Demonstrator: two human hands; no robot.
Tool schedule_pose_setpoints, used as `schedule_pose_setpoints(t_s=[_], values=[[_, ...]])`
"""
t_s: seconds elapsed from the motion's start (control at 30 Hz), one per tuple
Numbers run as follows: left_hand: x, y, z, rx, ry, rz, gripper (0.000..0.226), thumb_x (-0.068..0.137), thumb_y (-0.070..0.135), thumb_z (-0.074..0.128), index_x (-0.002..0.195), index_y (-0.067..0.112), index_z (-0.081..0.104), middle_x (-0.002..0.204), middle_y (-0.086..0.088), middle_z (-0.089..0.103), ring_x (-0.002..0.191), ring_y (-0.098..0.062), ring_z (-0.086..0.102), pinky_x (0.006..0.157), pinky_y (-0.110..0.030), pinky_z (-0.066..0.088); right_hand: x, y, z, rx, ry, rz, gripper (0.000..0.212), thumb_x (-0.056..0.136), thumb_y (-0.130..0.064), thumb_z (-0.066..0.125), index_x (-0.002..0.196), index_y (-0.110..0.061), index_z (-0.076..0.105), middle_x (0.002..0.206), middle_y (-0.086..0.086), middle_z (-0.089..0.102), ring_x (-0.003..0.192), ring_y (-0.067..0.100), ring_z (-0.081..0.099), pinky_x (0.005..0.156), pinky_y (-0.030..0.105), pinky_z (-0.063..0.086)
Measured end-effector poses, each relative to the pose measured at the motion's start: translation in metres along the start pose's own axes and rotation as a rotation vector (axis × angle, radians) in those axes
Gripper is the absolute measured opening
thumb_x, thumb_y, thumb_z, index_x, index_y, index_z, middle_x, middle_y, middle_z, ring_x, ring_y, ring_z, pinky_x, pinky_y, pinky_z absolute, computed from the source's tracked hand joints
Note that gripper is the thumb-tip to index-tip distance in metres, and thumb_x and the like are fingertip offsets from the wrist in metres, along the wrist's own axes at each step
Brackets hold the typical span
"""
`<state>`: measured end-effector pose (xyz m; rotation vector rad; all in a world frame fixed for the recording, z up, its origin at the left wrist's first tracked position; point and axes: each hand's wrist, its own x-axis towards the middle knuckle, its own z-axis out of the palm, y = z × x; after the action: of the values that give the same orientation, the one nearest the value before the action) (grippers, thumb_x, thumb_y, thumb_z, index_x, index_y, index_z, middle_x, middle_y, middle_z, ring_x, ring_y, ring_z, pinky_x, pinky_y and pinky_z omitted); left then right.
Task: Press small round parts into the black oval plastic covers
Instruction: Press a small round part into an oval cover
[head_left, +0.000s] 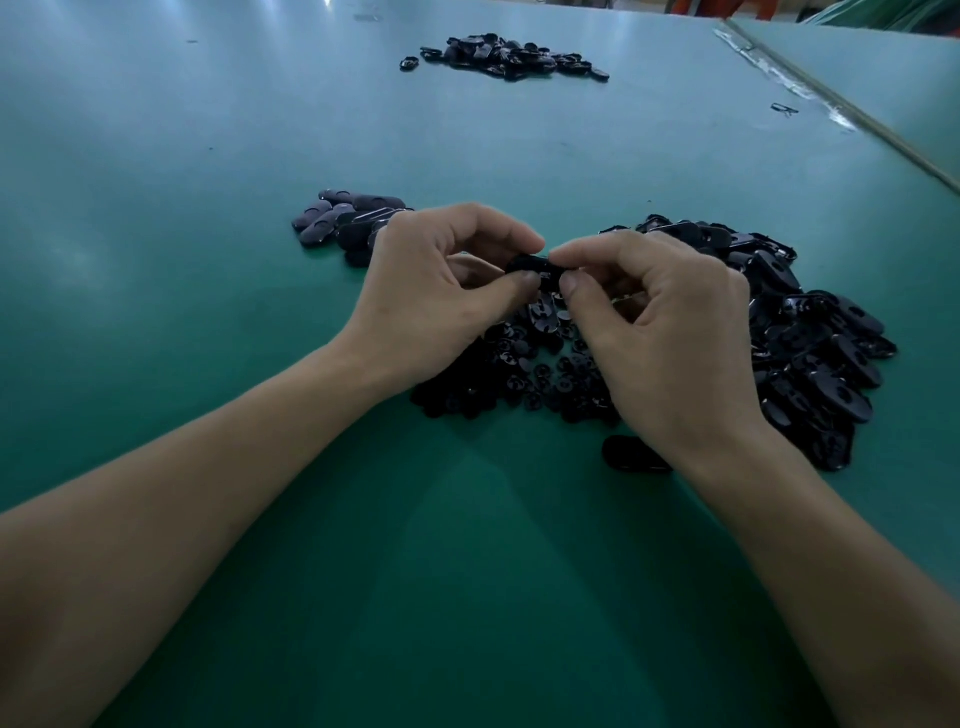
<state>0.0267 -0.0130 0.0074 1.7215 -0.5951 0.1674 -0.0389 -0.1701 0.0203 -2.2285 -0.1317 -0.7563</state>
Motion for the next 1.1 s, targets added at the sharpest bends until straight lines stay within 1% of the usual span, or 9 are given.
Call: schedule_pose_setpoints(t_s=[0.13, 0.3, 0.43, 0.57, 0.7, 0.8, 0.93, 1.03, 1.1], values=[[-0.0006, 0.0001, 0.0009, -0.02, -0.017, 0.015, 0.027, 0.08, -0.001, 0.078, 0.09, 0.022, 0.07, 0.081, 0.003, 0.073, 0.069, -0.006, 0.069, 0.072, -0.022, 0.057, 0.0003, -0.0015, 0.0003, 0.034, -0.005, 0.042, 0.012, 0.089, -0.013, 0.07, 0.094, -0.024, 0.069, 0.075, -0.015, 0.066, 0.069, 0.002, 0.062, 0.066, 0.016, 0.05], [-0.0022, 0.0003, 0.0026, -0.038, -0.057, 0.053, 0.021, 0.08, -0.005, 0.077, 0.091, 0.011, 0.07, 0.084, -0.003, 0.075, 0.074, -0.011, 0.072, 0.074, -0.024, 0.059, 0.0002, -0.0013, 0.0012, 0.035, -0.02, 0.046, 0.012, 0.089, -0.012, 0.069, 0.094, -0.022, 0.075, 0.081, -0.01, 0.072, 0.074, 0.006, 0.067, 0.071, 0.023, 0.054], [-0.0021, 0.0001, 0.003, -0.042, -0.058, 0.05, 0.021, 0.08, -0.006, 0.076, 0.091, 0.01, 0.07, 0.084, 0.001, 0.075, 0.074, -0.008, 0.072, 0.074, -0.023, 0.059, 0.0009, -0.0029, 0.0022, 0.063, -0.012, 0.075, 0.015, 0.09, -0.012, 0.069, 0.09, -0.027, 0.07, 0.078, -0.016, 0.069, 0.073, 0.004, 0.066, 0.07, 0.021, 0.054], [-0.0022, -0.0001, 0.0034, -0.037, -0.059, 0.052, 0.02, 0.081, -0.005, 0.077, 0.092, 0.01, 0.071, 0.086, -0.002, 0.075, 0.078, -0.011, 0.073, 0.078, -0.027, 0.06, 0.0008, -0.0058, 0.0026, 0.062, -0.023, 0.117, 0.028, 0.089, -0.015, 0.07, 0.081, -0.037, 0.056, 0.077, -0.016, 0.066, 0.078, 0.005, 0.066, 0.075, 0.031, 0.056], [-0.0029, 0.0004, 0.0044, -0.012, -0.052, 0.071, 0.023, 0.081, -0.004, 0.077, 0.093, 0.014, 0.071, 0.088, -0.005, 0.076, 0.082, -0.018, 0.075, 0.08, -0.029, 0.06, -0.0003, -0.0063, 0.0025, 0.014, -0.005, 0.165, 0.029, 0.088, -0.02, 0.071, 0.077, -0.034, 0.048, 0.074, -0.011, 0.065, 0.079, 0.014, 0.065, 0.074, 0.041, 0.054], [-0.0041, 0.0011, 0.0061, 0.01, -0.042, 0.098, 0.025, 0.081, -0.004, 0.077, 0.095, 0.017, 0.07, 0.088, -0.001, 0.075, 0.082, -0.015, 0.075, 0.078, -0.025, 0.059, -0.0005, -0.0065, 0.0028, 0.038, 0.038, 0.205, 0.033, 0.086, -0.02, 0.071, 0.073, -0.031, 0.043, 0.074, -0.006, 0.067, 0.071, 0.017, 0.064, 0.068, 0.04, 0.054], [-0.0046, -0.0003, 0.0053, 0.067, -0.027, 0.13, 0.025, 0.082, -0.002, 0.075, 0.098, 0.017, 0.071, 0.089, 0.002, 0.075, 0.082, -0.011, 0.074, 0.078, -0.024, 0.058, -0.0031, -0.0082, 0.0071, 0.036, 0.064, 0.205, 0.035, 0.087, -0.019, 0.071, 0.07, -0.029, 0.043, 0.074, -0.003, 0.068, 0.066, 0.018, 0.062, 0.062, 0.037, 0.051], [-0.0053, -0.0002, 0.0052, 0.155, -0.009, 0.168, 0.024, 0.082, 0.002, 0.074, 0.1, 0.019, 0.072, 0.09, 0.005, 0.075, 0.083, -0.008, 0.074, 0.08, -0.026, 0.059, -0.004, -0.0091, 0.0073, 0.019, 0.086, 0.18, 0.036, 0.086, -0.017, 0.072, 0.067, -0.029, 0.044, 0.073, -0.007, 0.068, 0.069, 0.013, 0.064, 0.065, 0.033, 0.051], [-0.0051, -0.0011, 0.0046, 0.206, -0.002, 0.187, 0.021, 0.083, 0.004, 0.075, 0.101, 0.016, 0.074, 0.091, 0.004, 0.076, 0.084, -0.007, 0.073, 0.081, -0.028, 0.059, -0.0047, -0.0086, 0.0075, 0.033, 0.081, 0.17, 0.033, 0.086, -0.013, 0.072, 0.067, -0.027, 0.048, 0.074, -0.008, 0.069, 0.072, 0.014, 0.067, 0.068, 0.036, 0.054]])
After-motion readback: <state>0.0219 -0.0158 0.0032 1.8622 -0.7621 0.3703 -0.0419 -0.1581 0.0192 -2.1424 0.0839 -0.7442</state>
